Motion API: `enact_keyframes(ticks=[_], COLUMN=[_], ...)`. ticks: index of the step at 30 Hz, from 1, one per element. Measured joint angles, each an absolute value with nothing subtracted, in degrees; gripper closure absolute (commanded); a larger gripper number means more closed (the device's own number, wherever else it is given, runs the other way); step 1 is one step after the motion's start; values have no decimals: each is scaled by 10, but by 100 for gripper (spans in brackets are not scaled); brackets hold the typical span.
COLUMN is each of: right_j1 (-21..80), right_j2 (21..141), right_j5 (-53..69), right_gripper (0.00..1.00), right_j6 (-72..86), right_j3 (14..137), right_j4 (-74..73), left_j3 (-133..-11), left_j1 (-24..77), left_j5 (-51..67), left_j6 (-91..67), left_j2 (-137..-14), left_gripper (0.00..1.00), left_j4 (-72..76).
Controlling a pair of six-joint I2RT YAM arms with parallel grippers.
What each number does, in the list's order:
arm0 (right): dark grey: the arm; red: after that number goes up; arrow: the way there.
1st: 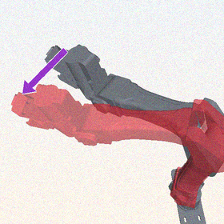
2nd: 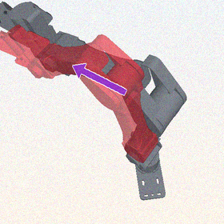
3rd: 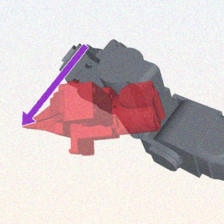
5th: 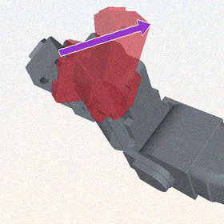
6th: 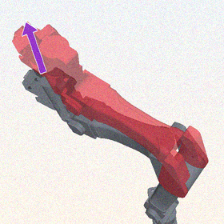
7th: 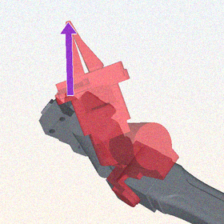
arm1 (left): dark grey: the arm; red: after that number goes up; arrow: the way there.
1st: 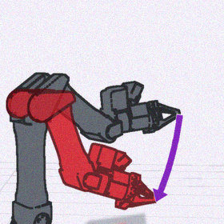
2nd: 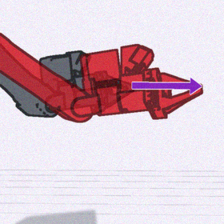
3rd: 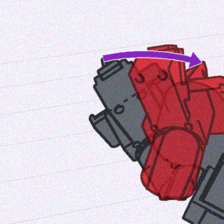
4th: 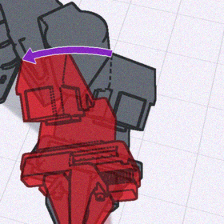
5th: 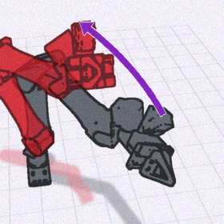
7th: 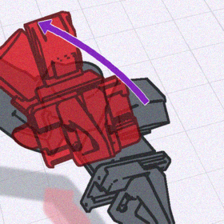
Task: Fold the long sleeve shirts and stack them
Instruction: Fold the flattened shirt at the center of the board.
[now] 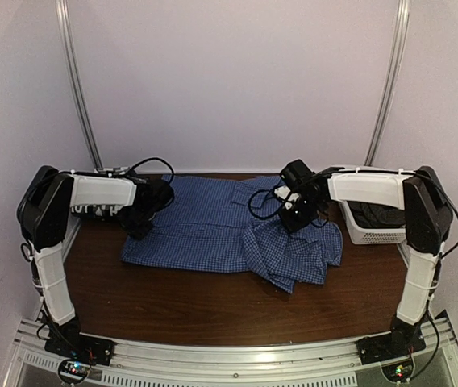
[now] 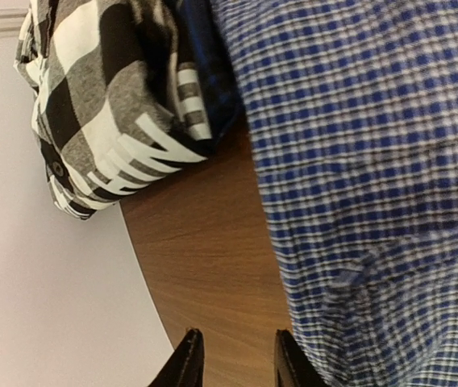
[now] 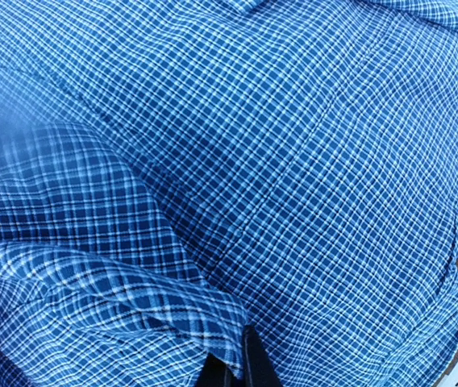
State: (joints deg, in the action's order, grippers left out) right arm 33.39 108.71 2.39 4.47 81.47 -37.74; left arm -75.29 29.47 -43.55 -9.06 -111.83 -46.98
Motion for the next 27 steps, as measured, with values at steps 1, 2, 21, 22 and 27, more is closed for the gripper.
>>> enact_keyframes(ticks=[1,2,21,22,27], right_j1=[332,331,309,309,310], right_j2=[1093,1099,1007,990,900], right_j5=[20,16,-18,-17,21], right_gripper=[92,92,41,39,34], right_j6=[44,44,72,76,96], right_j3=[819,823,776,765,689], right_j4=[-377,-379,-359,-354,-316], left_j3=[-757,-761,-699,-686,-627], left_j1=[289,284,346,358,418], left_j5=[-439,-442,-218,-192,-58], left_j6=[-91,-94,-128,-133,-173], left_j2=[-1119,-1119,-893,-882,-879], left_gripper=[67,66,26,25,3], left_j4=[-472,-473,-305,-283,-179])
